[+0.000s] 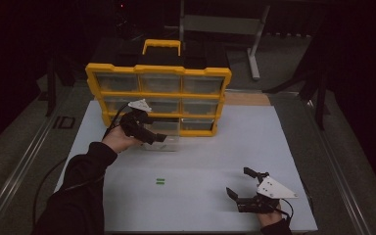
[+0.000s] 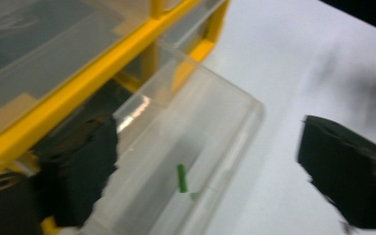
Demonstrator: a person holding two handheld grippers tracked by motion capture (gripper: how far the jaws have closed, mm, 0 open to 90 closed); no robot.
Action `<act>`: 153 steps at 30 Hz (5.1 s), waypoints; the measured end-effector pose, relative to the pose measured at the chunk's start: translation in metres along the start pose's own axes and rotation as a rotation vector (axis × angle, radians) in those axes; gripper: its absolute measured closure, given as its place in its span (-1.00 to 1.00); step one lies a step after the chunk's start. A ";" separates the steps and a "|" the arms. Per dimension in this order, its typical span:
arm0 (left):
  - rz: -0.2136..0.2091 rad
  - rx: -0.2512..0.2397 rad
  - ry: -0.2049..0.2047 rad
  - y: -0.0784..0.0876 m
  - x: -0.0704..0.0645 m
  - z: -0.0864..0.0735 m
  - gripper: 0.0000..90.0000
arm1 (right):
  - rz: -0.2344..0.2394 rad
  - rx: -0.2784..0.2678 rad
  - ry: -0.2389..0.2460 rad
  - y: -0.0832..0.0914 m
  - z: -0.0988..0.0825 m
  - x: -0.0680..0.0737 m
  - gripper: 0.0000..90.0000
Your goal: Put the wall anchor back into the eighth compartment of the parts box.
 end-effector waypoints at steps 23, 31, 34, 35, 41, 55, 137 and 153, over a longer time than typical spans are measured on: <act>-0.092 -0.021 -0.081 0.029 -0.053 -0.020 -0.92 | -0.005 -0.004 0.002 0.000 0.001 0.000 -0.80; -0.102 0.002 -0.111 0.026 -0.066 -0.037 -0.91 | -0.003 -0.004 0.000 0.001 0.001 0.000 -0.80; -0.105 0.003 -0.111 0.025 -0.067 -0.042 -0.90 | -0.003 -0.004 -0.001 0.000 0.001 0.000 -0.80; -0.113 0.002 -0.115 0.025 -0.069 -0.045 -0.90 | -0.002 -0.004 -0.002 0.000 0.001 0.000 -0.80; -0.126 -0.012 -0.111 0.023 -0.073 -0.054 -0.87 | 0.000 -0.003 -0.002 0.000 0.001 0.001 -0.80; -0.157 -0.020 -0.094 0.009 -0.078 -0.077 -0.80 | 0.001 -0.001 -0.001 0.000 0.000 0.001 -0.80; -0.160 0.074 -0.172 0.006 -0.056 -0.084 0.88 | -0.002 0.003 -0.010 0.000 -0.001 -0.001 -0.80; -0.162 0.049 -0.223 0.025 -0.052 -0.042 0.88 | -0.002 -0.002 -0.004 0.000 0.000 0.000 -0.80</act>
Point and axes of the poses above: each handheld gripper's, and its own axes: y roughly backward along the jaws, z roughly out of its top, x roughly to its left, the point moved 7 cm from there along -y, roughly forward along the jaws, and after that the axes turned 15 degrees about -x, right-handed, at the moved point
